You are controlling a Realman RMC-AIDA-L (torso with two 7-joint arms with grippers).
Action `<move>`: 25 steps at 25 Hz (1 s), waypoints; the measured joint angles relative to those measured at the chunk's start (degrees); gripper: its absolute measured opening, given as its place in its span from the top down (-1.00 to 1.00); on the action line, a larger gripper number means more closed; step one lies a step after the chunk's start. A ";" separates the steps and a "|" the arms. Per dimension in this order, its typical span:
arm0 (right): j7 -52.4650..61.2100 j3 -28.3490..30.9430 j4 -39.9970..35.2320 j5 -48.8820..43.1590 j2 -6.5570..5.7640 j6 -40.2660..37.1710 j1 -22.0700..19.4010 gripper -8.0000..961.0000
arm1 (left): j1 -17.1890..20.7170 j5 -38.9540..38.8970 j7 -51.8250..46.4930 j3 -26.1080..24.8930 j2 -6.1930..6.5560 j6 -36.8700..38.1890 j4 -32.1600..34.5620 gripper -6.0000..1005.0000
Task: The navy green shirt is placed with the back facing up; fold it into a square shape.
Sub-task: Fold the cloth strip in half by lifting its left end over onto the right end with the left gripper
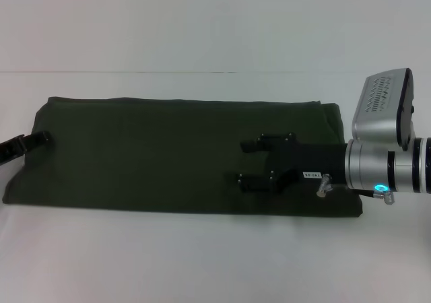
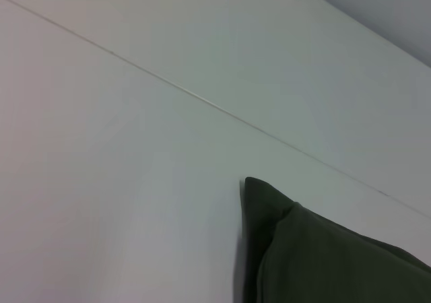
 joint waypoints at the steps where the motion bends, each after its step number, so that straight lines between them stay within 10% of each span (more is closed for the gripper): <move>1: 0.00 0.00 0.00 0.00 0.00 -0.07 0.00 -0.64 | 0.00 0.00 -0.01 0.01 -0.02 0.01 -0.01 -0.64; 25: 0.00 0.00 0.00 0.00 0.00 -0.47 -0.04 -0.64 | -1.91 0.03 -1.11 0.09 -0.54 5.47 -1.95 -0.62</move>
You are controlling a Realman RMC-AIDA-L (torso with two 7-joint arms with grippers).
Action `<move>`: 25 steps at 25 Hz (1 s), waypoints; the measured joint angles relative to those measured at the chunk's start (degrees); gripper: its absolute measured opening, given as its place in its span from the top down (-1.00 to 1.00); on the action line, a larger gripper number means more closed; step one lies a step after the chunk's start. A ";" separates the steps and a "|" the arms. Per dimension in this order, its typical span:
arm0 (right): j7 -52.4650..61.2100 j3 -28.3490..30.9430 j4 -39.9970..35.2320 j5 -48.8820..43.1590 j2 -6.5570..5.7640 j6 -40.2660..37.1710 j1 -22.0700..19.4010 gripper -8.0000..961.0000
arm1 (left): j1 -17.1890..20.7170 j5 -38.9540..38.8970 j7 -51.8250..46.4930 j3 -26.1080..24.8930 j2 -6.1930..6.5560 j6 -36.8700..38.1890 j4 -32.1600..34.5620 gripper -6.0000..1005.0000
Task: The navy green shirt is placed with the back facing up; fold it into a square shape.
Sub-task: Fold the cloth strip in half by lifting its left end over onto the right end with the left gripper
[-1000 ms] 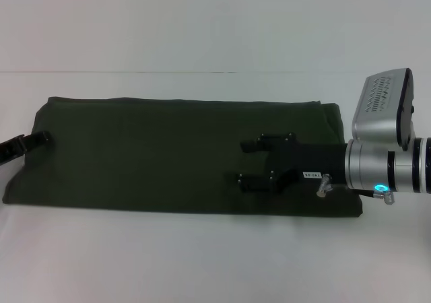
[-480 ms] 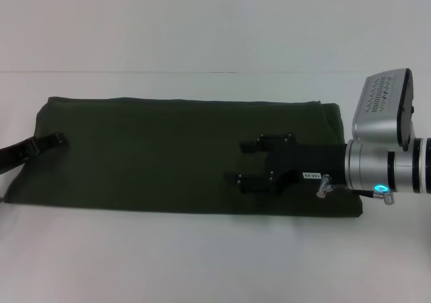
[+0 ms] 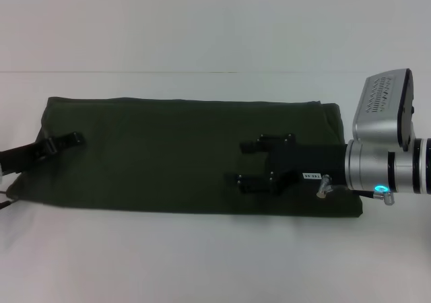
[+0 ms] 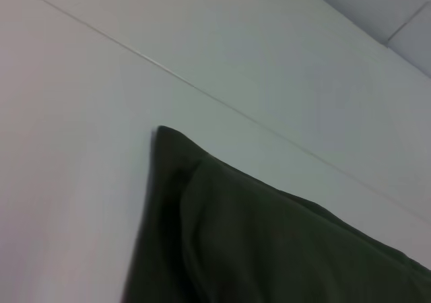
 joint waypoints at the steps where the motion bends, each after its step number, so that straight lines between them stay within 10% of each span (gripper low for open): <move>1: 0.00 0.00 0.00 0.00 0.00 -0.01 -0.01 -0.64 | -0.10 0.01 0.00 0.00 0.00 0.23 -0.12 -0.62; 15: 0.00 0.16 0.00 0.00 0.00 -0.84 -0.05 -0.64 | -0.51 0.08 0.28 0.00 0.29 1.45 0.16 -0.61; 25: 0.00 0.10 -0.15 0.00 0.00 -0.84 0.01 -0.64 | -0.77 0.46 0.55 0.10 0.35 0.88 0.20 0.04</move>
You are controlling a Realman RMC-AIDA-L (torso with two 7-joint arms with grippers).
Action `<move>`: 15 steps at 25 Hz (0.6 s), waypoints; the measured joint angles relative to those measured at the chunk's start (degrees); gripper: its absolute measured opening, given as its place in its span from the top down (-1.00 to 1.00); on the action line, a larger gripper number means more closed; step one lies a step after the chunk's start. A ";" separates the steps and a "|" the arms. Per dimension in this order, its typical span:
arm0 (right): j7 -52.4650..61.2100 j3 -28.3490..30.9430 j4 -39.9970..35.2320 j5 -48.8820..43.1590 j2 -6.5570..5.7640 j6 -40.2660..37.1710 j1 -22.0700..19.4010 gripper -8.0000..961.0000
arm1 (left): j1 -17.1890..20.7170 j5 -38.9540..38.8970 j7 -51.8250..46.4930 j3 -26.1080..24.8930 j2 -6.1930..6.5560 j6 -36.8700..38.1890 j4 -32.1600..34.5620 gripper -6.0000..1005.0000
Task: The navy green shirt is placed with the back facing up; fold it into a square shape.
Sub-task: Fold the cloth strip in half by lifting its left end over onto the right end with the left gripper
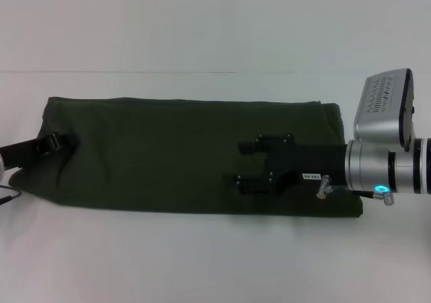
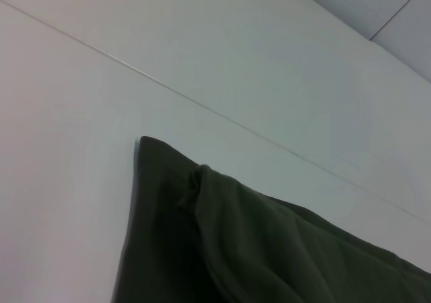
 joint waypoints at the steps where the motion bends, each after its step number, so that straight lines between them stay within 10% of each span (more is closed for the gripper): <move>1: 0.03 -0.01 -0.05 0.00 0.00 0.00 0.01 -0.64 | -0.02 0.08 0.00 0.01 0.00 -0.05 0.00 0.11; 3: 0.16 -0.01 -0.14 0.00 0.00 0.01 0.02 -0.64 | -0.06 0.22 0.01 0.01 0.04 -0.11 0.00 0.60; 15: 0.35 0.30 -0.38 0.00 0.00 0.03 0.00 -0.64 | 0.14 0.28 -1.29 0.00 0.95 0.61 1.00 0.87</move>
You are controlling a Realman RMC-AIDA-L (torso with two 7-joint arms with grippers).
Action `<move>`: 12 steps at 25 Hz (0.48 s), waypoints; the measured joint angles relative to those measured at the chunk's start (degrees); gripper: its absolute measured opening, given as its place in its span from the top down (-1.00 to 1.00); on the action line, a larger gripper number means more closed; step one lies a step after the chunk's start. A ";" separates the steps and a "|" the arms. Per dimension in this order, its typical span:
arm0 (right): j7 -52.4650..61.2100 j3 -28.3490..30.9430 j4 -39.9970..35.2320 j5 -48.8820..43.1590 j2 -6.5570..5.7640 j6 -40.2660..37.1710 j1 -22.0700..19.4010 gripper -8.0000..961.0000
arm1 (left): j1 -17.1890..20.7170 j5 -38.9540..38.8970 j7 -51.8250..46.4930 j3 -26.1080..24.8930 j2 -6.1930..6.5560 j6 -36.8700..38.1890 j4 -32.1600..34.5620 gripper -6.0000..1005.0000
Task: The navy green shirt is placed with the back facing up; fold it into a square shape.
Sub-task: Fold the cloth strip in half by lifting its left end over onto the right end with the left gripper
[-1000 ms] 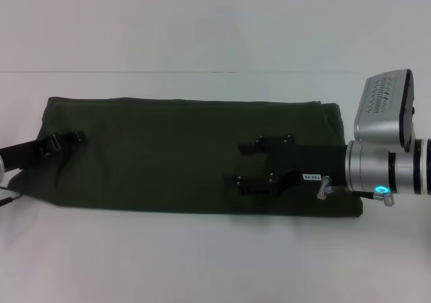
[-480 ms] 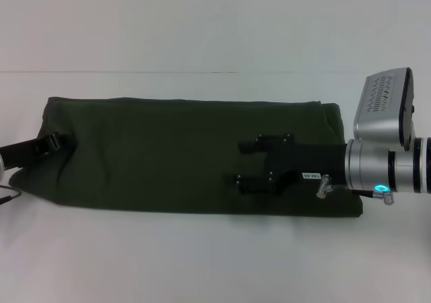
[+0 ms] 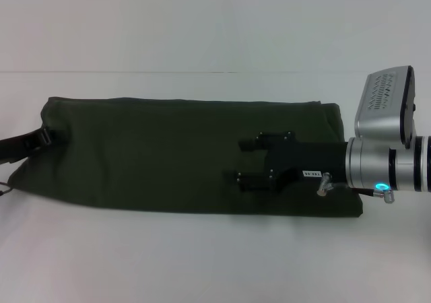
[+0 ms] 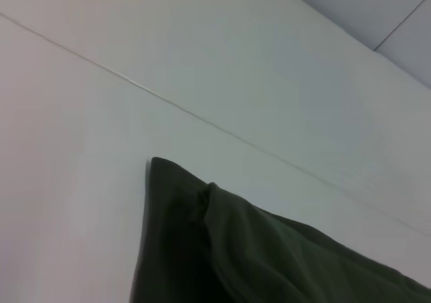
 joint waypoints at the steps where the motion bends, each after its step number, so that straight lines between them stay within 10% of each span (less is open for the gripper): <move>1: 0.00 0.00 0.00 0.00 0.00 0.00 -0.01 -0.64 | -0.05 0.00 -0.67 0.00 0.22 0.45 0.22 0.87; 12: -0.01 0.13 0.35 0.75 0.00 0.01 -0.37 -0.64 | -1.03 -0.01 -7.78 0.12 0.56 9.43 7.31 0.86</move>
